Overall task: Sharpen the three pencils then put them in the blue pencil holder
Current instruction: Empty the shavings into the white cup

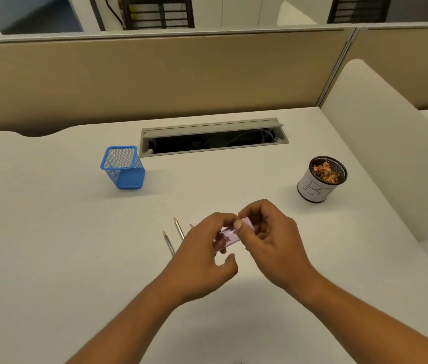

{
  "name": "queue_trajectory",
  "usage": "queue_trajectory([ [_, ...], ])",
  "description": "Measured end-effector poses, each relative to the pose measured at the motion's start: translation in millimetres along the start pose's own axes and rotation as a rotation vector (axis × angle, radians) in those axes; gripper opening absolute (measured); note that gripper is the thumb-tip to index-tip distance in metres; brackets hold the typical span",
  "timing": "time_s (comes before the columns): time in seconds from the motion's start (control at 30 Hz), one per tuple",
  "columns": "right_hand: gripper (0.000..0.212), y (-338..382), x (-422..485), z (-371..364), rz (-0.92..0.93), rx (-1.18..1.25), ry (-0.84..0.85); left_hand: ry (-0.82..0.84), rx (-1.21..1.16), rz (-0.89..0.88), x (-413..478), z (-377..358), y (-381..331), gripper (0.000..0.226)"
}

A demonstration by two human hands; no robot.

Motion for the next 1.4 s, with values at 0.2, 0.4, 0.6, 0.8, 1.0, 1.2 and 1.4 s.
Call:
queue_trajectory([
  [0.2,0.018,-17.2,44.2,23.9,0.209,-0.23,-0.156,-0.175,0.296,-0.017,47.0,-53.1,-27.5,0.036],
  [0.4,0.029,-35.3,79.1,54.7,0.207,-0.165,-0.263,-0.057,0.371,-0.04,100.6,-95.5,-45.9,0.009],
  [0.6,0.034,-50.9,104.1,75.0,0.243,-0.24,-0.273,0.112,0.312,-0.058,134.4,-122.2,-43.6,0.015],
  [0.8,0.029,-68.0,128.5,88.8,0.254,-0.439,-0.374,0.042,0.441,-0.162,165.9,-143.4,-42.5,0.015],
  [1.0,0.027,-105.3,164.7,118.4,0.002,-0.319,-0.351,0.154,0.218,-0.188,205.5,-168.8,-45.3,0.024],
  [1.2,0.023,-135.4,182.7,149.0,-0.271,-0.166,-0.299,0.107,0.237,-0.248,230.3,-173.6,-38.9,0.032],
  [1.4,0.023,-141.0,182.5,157.0,-0.294,-0.168,-0.347,0.09,0.187,-0.189,228.6,-180.0,-32.7,0.035],
])
Point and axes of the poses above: each hand's wrist, its own x-axis towards the middle knuckle, its own z-axis out of the back of the hand, y = z × x, the point moved 4 cm from there along x, towards the middle knuckle, and after that the axes turned 13 degrees about -y, right-handed, at the moved point
